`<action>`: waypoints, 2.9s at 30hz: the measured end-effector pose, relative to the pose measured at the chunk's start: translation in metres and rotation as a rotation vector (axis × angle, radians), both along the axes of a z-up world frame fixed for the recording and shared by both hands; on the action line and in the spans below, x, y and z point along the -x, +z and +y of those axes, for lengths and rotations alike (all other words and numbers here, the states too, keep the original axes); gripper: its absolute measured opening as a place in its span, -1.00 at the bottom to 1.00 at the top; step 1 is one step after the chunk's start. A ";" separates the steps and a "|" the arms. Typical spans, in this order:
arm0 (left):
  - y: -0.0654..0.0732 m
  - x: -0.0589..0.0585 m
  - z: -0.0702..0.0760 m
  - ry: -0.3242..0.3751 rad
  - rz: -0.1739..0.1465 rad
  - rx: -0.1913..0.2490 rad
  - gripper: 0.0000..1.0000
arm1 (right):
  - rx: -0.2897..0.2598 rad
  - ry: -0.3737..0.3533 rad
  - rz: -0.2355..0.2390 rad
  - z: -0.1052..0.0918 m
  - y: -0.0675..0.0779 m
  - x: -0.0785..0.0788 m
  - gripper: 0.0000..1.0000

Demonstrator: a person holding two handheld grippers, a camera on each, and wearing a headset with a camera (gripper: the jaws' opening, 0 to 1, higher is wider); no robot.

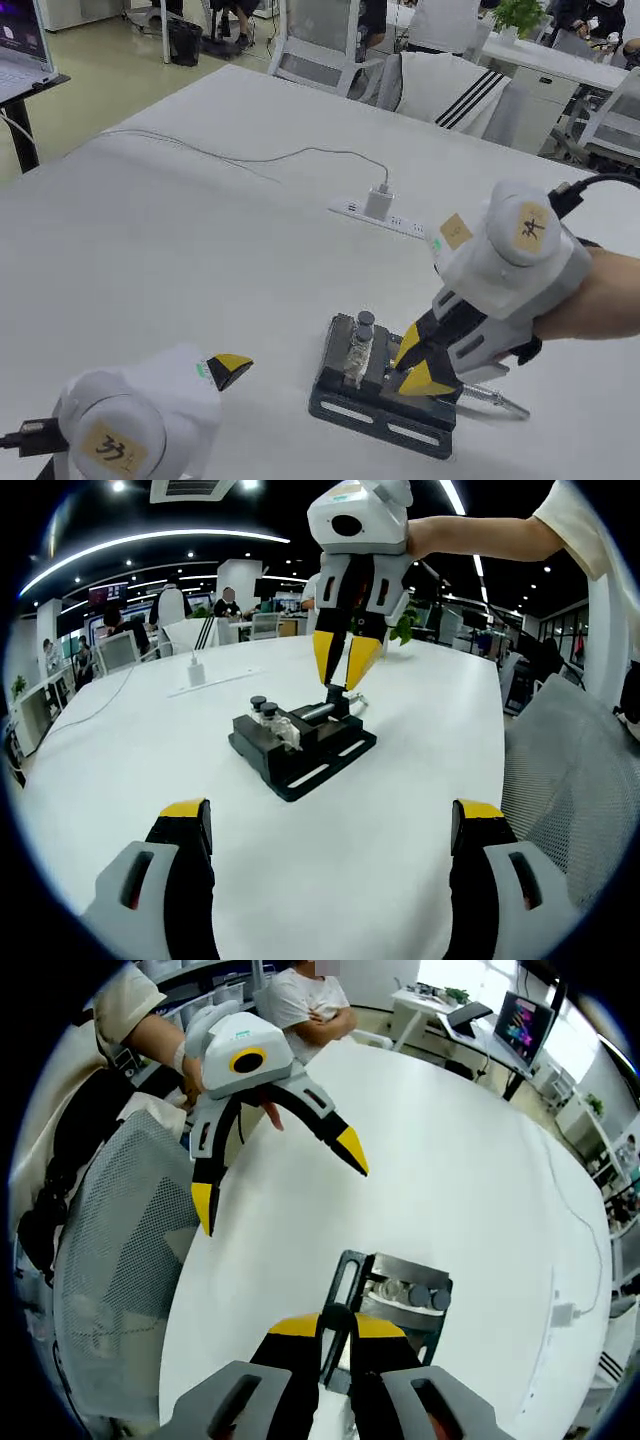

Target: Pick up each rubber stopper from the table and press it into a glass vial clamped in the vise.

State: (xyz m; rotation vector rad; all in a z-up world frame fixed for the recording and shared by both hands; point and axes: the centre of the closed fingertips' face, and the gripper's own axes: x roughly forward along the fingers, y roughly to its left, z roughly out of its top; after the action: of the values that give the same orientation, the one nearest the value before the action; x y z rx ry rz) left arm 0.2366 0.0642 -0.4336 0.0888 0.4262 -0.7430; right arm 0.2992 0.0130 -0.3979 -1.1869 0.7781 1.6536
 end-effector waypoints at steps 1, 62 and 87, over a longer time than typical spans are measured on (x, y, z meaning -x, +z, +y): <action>0.000 0.000 0.000 -0.002 0.001 -0.001 0.98 | 0.003 0.007 -0.006 0.002 0.001 -0.003 -0.90; -0.015 0.003 -0.003 0.004 0.042 0.043 0.98 | 0.199 0.199 -0.110 0.026 -0.032 -0.032 -0.90; -0.014 0.001 -0.008 0.005 0.040 0.060 0.98 | 0.228 -0.120 -0.033 0.027 -0.034 -0.034 -0.94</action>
State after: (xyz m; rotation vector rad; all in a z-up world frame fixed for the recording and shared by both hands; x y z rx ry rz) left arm 0.2354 0.0557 -0.4473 0.0165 0.4413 -0.7527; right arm 0.3334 0.0401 -0.4323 -1.2947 1.0183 1.4724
